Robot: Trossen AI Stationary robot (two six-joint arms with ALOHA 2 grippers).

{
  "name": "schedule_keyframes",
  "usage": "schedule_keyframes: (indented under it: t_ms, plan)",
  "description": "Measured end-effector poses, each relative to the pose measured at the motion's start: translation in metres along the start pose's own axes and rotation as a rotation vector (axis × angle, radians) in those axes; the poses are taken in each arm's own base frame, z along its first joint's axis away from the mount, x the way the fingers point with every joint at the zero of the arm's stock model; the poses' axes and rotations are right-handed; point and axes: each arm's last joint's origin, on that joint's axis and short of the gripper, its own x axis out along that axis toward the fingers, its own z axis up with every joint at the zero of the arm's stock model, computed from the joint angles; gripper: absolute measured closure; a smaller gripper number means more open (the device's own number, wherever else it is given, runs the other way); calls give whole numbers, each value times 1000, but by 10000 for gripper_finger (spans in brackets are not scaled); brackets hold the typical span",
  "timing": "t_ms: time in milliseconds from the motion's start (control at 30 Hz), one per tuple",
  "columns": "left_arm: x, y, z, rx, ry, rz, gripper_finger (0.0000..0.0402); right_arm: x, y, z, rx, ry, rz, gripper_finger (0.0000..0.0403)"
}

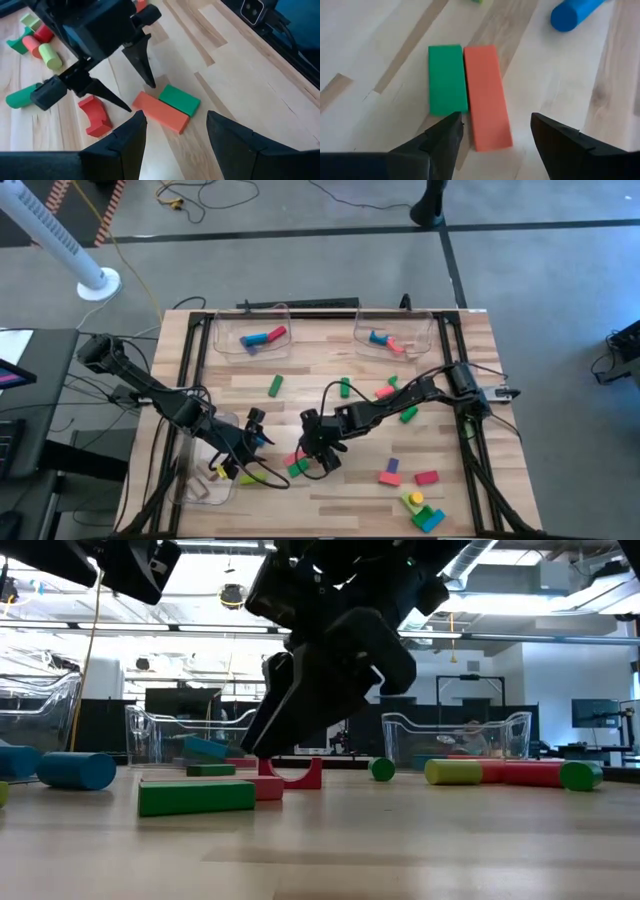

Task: Sort blocks by size
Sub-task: Put the orange rectangular block into the top left transparent bin

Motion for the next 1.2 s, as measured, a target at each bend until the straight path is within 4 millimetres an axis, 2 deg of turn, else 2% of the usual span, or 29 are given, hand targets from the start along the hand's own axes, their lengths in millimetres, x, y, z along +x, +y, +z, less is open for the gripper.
schedule_keyframes:
  t_ms: [100, 167, 367, 467, 567, 700, 1033, 1200]
  plan:
    - [0, 0, 0, 2, -4, 0, 200, 14, -2, -7, -7, 4, 9, 133]
    - [0, 0, 0, -3, -3, 0, 200, 26, 0, -19, 6, 47, 28, 133]
    - [0, 0, 0, -8, 4, -1, 200, 30, 1, -17, 11, 28, 20, 134]
    - [0, 0, 0, -2, 2, 0, 200, 30, 1, -18, 16, 30, 22, 151]
    - [0, 0, 0, -1, -2, 0, 200, 31, 2, -19, 15, 37, 26, 188]
    - [0, 0, 0, -1, -3, 0, 200, 32, 5, -19, 7, 43, 30, 242]
    - [0, 0, 1, -1, -4, 0, 200, 27, 6, -18, 71, 71, 4, 243]
    - [0, 0, 2, 11, -14, 1, 200, 5, 6, -12, 95, 112, -40, 243]
